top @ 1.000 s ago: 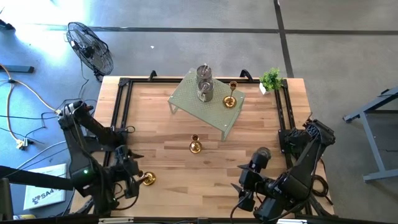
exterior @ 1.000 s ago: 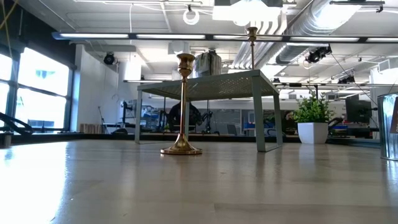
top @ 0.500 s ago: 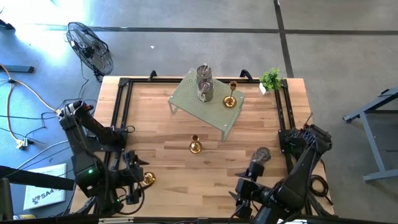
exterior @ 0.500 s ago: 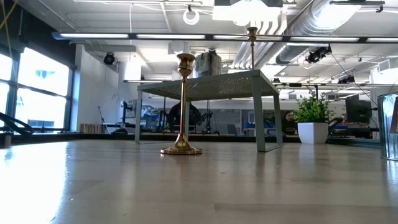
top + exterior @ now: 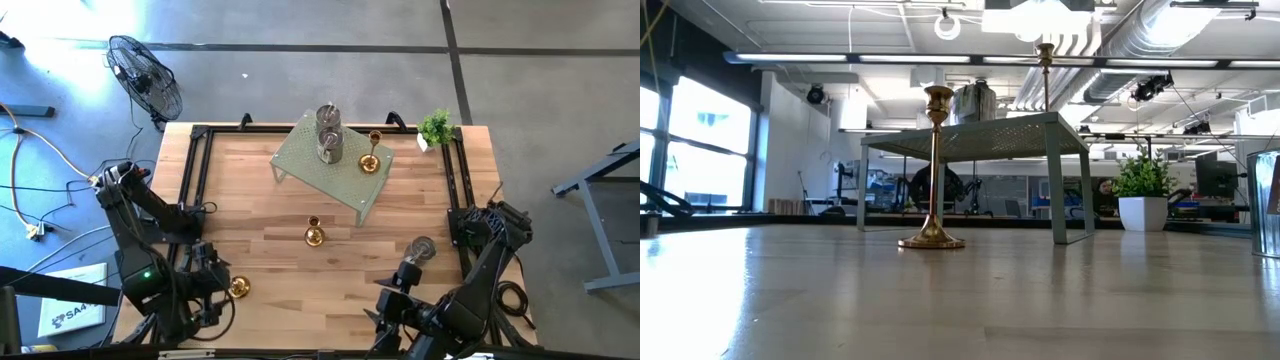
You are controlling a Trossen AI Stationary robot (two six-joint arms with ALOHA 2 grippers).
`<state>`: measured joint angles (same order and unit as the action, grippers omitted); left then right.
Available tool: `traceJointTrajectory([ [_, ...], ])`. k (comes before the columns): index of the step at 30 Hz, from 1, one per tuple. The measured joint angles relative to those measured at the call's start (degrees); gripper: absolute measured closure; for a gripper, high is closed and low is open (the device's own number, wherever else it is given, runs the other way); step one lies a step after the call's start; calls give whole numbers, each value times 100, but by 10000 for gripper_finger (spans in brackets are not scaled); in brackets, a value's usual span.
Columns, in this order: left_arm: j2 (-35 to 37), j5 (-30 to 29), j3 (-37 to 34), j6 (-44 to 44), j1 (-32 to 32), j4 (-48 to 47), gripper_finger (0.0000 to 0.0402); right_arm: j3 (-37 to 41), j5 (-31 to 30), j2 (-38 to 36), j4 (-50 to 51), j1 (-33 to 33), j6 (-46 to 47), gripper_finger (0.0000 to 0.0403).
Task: Pick & Place candle stick holders
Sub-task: Put the left gold candle holder on the shelf
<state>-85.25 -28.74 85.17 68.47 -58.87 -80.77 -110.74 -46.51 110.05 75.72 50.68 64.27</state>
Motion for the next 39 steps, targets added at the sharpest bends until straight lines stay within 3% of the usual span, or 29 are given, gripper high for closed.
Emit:
traceJointTrajectory([
  [4, 0, 280, 0, 568, 0, -784, 20, 0, -115, -1, 4, 0, -38, 94],
  [10, 0, 495, -6, 572, 2, -831, 20, 0, -318, -1, 25, -3, -256, 94],
  [15, -4, 726, -186, 576, 4, -656, 20, 0, -358, -1, 24, -7, -321, 94],
  [29, 0, 667, -652, 378, 9, 199, 21, 0, -438, -1, 24, -7, -431, 94],
  [39, -6, 963, -1080, -115, 594, 688, 21, 0, -406, -1, 24, -11, -433, 94],
])
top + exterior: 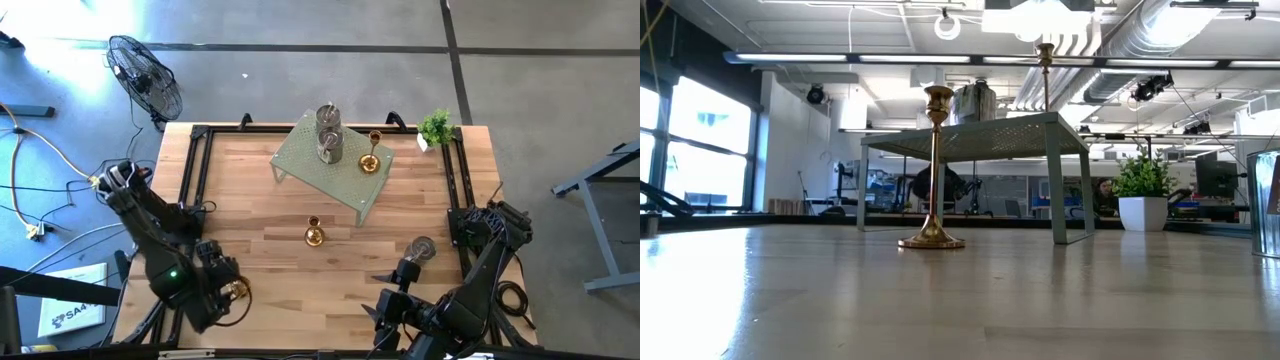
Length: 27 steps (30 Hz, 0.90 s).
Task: Pick & Place candle stick holders
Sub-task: Put the left gold candle holder on the shelf
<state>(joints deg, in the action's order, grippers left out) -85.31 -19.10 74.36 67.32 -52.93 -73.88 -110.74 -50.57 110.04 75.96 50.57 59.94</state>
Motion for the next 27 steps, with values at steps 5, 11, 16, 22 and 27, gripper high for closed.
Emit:
traceJointTrajectory([
  [5, 2, 335, -102, -255, 244, 81, 21, 0, 12, 0, 0, 0, 7, 94],
  [11, 2, 491, -102, -239, 266, 45, 21, 0, 12, 0, 0, 0, 4, 94],
  [16, 2, 526, -102, -154, 267, 26, 21, 0, 14, 0, 0, 0, 1, 94],
  [22, 2, 548, -102, -117, 267, 28, 21, 0, 14, -2, 0, 0, -39, 94],
  [27, -9, 611, -102, -86, 267, 28, 21, 0, 14, -2, 0, 0, -39, 94],
])
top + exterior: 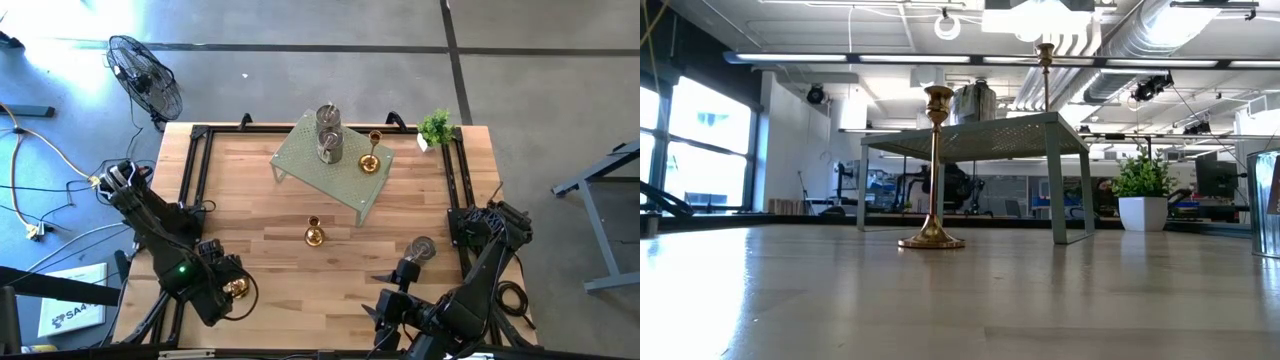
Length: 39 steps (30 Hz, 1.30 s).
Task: Pick & Place candle stick holders
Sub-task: Put the left gold candle holder on the shelf
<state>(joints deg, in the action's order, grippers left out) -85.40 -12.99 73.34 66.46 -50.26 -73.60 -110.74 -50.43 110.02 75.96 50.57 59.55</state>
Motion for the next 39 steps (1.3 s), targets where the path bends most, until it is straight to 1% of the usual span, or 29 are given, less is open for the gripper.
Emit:
traceJointTrajectory([
  [4, -112, 14, 0, 0, 0, 0, 40, 0, 0, -2, 0, 0, -2, 94],
  [8, -264, 23, 0, -39, 0, -1, 86, 0, 0, -2, -2, -2, -2, 94],
  [12, -339, 6, 0, -46, 0, 16, 148, 0, 1, -2, -28, -1, -2, 94],
  [19, -339, 7, 9, -43, 0, 49, 280, 0, 1, -2, -44, -2, -2, 94],
  [27, -339, -14, 9, -242, 0, 37, 283, 0, -35, -2, -44, -2, -4, 94],
  [30, -339, 43, 88, -460, 4, -1, 283, 0, -243, -2, -46, -2, -61, 94],
  [32, -339, -10, 273, -633, 7, -11, 283, 0, -455, 19, -36, -2, -82, 94],
  [35, -339, -331, 670, -1014, 78, 3, 283, 0, -736, 113, -56, -31, -174, 94],
  [39, -337, -1005, 1221, -1763, 196, 0, 283, 0, -1112, 300, -65, -115, -173, 94],
])
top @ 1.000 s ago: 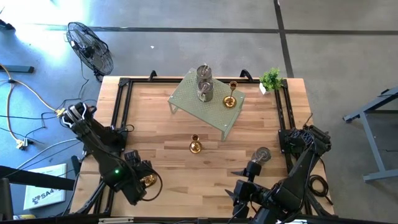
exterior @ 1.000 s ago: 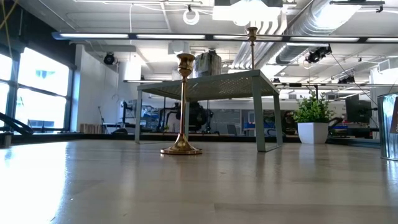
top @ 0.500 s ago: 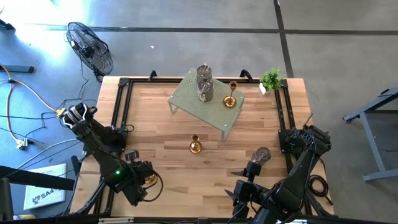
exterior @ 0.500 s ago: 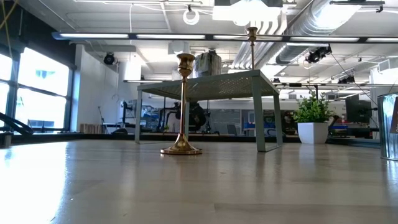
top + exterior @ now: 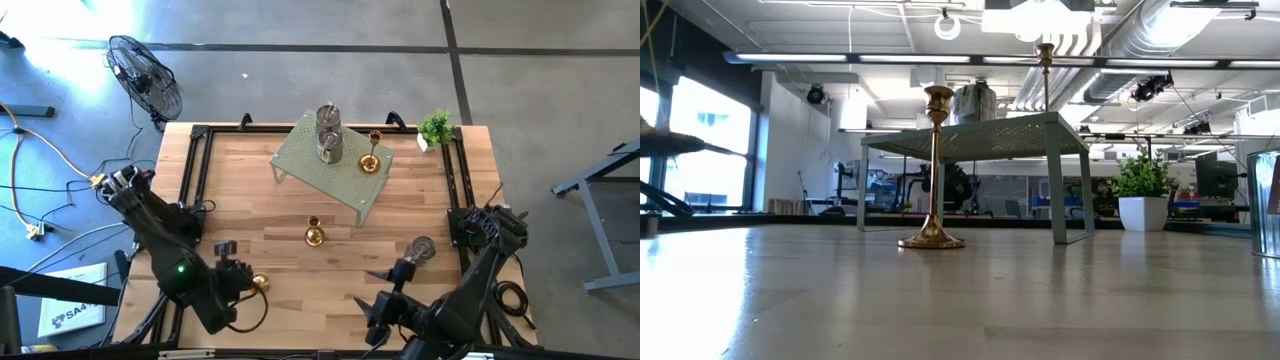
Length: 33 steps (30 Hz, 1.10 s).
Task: Pick & Place candle stick holders
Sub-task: Put the left gold candle holder on the shelf
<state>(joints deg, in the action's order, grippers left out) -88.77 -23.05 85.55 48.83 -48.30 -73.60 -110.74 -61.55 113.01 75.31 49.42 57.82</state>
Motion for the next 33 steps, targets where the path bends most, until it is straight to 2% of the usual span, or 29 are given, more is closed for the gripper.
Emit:
traceJointTrajectory([
  [4, 0, -494, 248, -838, 284, 110, 283, 0, -221, 267, -203, -191, -125, 94],
  [7, 0, -768, 267, -1587, 541, 547, 283, 0, -258, 444, -609, -398, -534, 94],
  [13, -44, -750, 270, -3027, 1040, 1542, 283, 2, -230, 669, -1483, -822, -1611, 94],
  [19, -106, -578, 269, -3724, 1428, 1960, 283, 2, -93, 669, -1913, -1070, -2110, 94],
  [25, -226, -443, 271, -4499, 1559, 2639, 283, 2, 296, 669, -2491, -1288, -2672, 94],
  [28, -237, -462, 261, -4700, 1574, 2777, 283, 2, 691, 669, -2783, -1360, -2982, 94],
  [33, -221, -440, 267, -5093, 1568, 3256, 283, 2, 1098, 669, -2991, -1464, -3154, 94],
])
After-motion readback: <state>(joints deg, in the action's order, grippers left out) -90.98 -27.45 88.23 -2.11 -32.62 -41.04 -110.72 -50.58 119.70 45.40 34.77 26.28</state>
